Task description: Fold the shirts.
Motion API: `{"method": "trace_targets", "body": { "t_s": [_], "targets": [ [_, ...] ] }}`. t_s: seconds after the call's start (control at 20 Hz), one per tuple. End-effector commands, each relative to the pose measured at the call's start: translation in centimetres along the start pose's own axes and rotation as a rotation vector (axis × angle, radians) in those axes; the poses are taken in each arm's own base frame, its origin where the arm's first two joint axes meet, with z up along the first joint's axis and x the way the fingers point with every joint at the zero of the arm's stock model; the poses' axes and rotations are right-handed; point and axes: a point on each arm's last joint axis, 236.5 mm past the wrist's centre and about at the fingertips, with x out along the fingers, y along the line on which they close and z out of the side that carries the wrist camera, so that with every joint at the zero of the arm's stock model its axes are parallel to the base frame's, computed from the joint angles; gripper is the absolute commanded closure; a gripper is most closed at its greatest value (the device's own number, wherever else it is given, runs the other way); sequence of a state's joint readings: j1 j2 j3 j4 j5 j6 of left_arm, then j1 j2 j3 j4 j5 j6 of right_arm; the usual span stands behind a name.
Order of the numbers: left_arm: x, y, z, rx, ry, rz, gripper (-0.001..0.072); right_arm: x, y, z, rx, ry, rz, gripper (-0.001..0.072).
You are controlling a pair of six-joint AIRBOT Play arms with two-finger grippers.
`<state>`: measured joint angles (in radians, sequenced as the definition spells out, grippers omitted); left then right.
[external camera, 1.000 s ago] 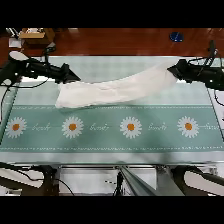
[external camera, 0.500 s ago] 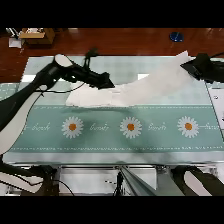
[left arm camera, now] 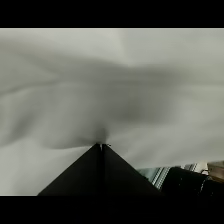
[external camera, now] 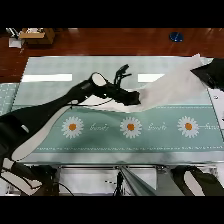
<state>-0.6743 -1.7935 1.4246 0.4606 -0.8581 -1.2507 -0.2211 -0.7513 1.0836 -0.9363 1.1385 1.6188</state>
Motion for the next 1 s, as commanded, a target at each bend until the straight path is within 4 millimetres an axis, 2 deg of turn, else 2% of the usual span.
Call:
{"method": "trace_targets", "body": {
  "t_s": [0.0, 0.1, 0.15, 0.25, 0.35, 0.4, 0.5, 0.65, 0.8, 0.95],
  "targets": [
    [4.8, -2.3, -2.2, -0.115, 0.004, -0.082, 0.0688, -1.7, 0.6, -0.9, 0.001, -0.003, -0.008, 0.068],
    [6.8, -3.2, -3.1, -0.168, 0.006, -0.13, 0.0689, -2.5, 1.1, -0.9, -0.009, -0.023, -0.002, 0.068],
    [7.0, -2.7, -2.8, -0.169, -0.012, -0.118, 0.0689, -2.8, 1.2, -0.9, -0.012, -0.031, -0.006, 0.068],
    [5.0, -1.4, -0.3, -0.173, -0.063, -0.105, 0.0691, -3.0, 0.9, -1.1, -0.019, -0.029, -0.021, 0.0679],
    [0.4, 0.4, 3.2, -0.131, -0.121, -0.075, 0.0691, -3.0, 0.4, -1.6, -0.036, -0.006, -0.041, 0.068],
    [-2.5, 1.3, 4.9, -0.09, -0.15, -0.045, 0.0692, -2.8, 0.5, -1.7, -0.048, 0.0, -0.04, 0.068],
    [-10.0, 3.0, 7.9, 0.007, -0.224, 0.045, 0.0692, -1.9, 1.4, -2.4, -0.079, 0.035, -0.014, 0.068],
    [-23.8, 5.9, 11.2, 0.151, -0.384, 0.278, 0.0691, 1.2, 3.1, -3.1, -0.157, 0.072, 0.015, 0.068],
    [-37.2, 7.2, 11.3, 0.161, -0.553, 0.439, 0.0691, 6.2, 6.0, -3.5, -0.194, 0.074, 0.08, 0.068],
    [-46.9, 7.4, 9.1, 0.116, -0.693, 0.53, 0.069, 12.6, 9.0, -5.0, -0.202, 0.072, 0.143, 0.068]
  ]
}}
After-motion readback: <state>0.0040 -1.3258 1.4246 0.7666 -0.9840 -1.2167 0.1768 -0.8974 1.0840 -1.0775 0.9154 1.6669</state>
